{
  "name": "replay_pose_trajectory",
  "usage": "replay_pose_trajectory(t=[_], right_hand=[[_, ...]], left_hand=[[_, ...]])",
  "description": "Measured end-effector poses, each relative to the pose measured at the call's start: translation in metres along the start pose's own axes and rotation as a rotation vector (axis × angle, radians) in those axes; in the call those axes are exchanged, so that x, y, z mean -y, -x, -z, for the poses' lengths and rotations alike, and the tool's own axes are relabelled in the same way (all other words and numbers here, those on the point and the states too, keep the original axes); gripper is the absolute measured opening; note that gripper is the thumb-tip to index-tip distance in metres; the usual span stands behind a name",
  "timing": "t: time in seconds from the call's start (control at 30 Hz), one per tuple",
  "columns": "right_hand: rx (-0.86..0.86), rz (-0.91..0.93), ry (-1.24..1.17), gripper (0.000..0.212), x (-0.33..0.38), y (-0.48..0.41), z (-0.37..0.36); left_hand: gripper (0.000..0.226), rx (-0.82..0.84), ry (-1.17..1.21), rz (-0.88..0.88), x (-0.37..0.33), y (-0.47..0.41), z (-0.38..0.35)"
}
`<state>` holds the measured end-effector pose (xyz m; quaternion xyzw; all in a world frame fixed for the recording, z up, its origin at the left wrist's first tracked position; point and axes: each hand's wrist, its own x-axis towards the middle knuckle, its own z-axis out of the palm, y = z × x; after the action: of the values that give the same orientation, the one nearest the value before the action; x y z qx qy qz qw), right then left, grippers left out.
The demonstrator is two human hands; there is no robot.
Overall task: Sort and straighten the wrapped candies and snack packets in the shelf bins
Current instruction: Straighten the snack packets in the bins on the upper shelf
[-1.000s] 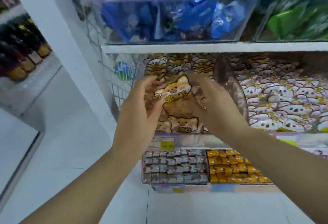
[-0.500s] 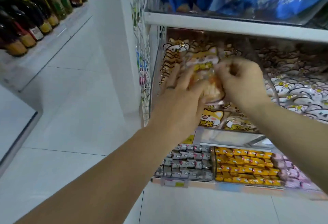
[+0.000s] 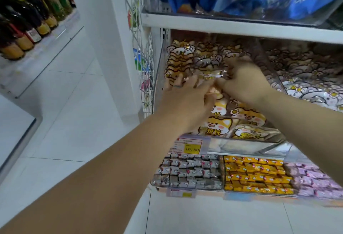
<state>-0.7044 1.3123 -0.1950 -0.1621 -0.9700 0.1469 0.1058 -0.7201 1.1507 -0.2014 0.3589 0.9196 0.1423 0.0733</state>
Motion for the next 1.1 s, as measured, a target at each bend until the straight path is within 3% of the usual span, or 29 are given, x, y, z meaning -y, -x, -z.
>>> replay_pose_trajectory(t=[0.07,0.13,0.47,0.67,0.83,1.0,1.1], right_hand=[[-0.010,-0.020,0.013,0.051,0.001,-0.010,-0.004],[-0.028,-0.044,-0.065,0.055,0.002,-0.019,-0.009],[-0.227,-0.272,-0.202,0.019,-0.004,-0.049,-0.021],[-0.365,-0.159,-0.179,0.016,-0.002,-0.044,-0.017],[-0.505,-0.169,-0.184,0.021,0.005,-0.038,-0.009],[-0.591,-0.034,-0.489,0.021,0.006,-0.013,-0.008],[-0.578,0.034,-0.479,0.019,0.006,0.016,0.006]], left_hand=[[0.049,0.007,-0.030,0.005,0.004,-0.002,-0.004],[0.048,-0.015,-0.040,0.010,0.004,-0.002,-0.006],[0.043,-0.093,-0.026,0.044,0.003,-0.006,-0.012],[0.044,-0.128,-0.036,0.039,0.004,-0.008,-0.016],[0.045,-0.135,-0.058,0.034,0.005,-0.009,-0.018],[0.050,-0.104,-0.064,0.043,0.006,-0.010,-0.018],[0.052,-0.072,-0.068,0.049,0.005,-0.011,-0.016]])
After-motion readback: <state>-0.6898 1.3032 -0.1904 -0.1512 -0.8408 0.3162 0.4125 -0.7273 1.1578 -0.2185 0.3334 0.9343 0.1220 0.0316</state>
